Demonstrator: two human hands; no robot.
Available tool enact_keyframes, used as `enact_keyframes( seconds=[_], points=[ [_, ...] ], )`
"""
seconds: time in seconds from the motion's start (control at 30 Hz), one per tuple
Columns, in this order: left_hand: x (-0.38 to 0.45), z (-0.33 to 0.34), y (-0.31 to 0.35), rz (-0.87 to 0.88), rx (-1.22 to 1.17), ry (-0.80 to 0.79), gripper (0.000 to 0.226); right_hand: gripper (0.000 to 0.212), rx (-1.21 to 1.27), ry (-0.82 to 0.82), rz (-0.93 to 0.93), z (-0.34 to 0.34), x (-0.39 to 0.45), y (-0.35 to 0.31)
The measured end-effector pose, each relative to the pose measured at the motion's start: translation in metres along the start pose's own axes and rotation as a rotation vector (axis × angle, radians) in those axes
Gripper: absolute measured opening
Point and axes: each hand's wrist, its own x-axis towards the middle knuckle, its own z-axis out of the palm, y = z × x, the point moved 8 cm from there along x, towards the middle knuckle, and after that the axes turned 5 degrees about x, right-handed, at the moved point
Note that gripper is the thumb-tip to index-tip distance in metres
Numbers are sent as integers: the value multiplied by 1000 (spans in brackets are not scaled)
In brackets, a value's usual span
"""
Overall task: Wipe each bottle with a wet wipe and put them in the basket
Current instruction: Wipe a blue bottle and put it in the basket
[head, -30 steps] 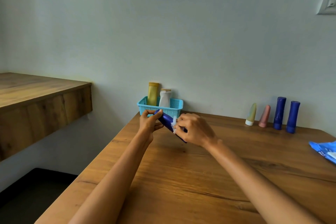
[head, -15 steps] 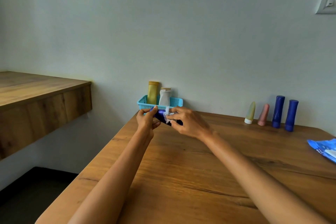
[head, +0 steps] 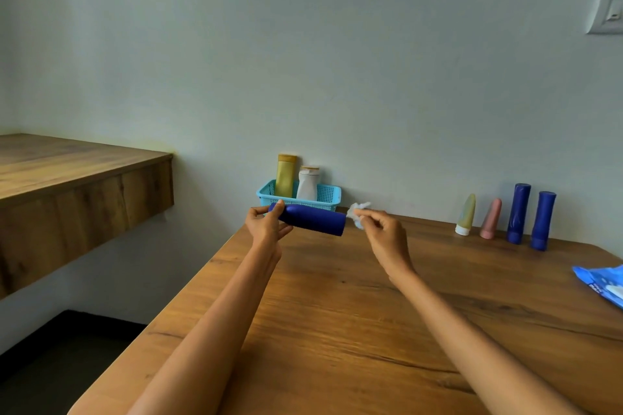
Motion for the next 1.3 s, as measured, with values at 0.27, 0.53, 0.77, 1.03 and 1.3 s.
enact_keyframes(
  seconds=[0.27, 0.53, 0.77, 1.03, 1.3],
  points=[
    [-13, 20, 2, 176, -30, -71, 38, 10, 573, 119, 628, 30, -10, 31],
    [-5, 14, 6, 158, -11, -37, 36, 14, 343, 177, 164, 12, 1, -12],
    [-15, 33, 1, 148, 103, -183, 37, 27, -271, -180, -384, 48, 10, -60],
    [-3, 15, 10, 98, -23, -103, 34, 24, -493, -296, -631, 40, -13, -46],
    [0, 10, 7, 143, 105, -110, 37, 18, -406, -269, -567, 42, 0, -61]
  ],
)
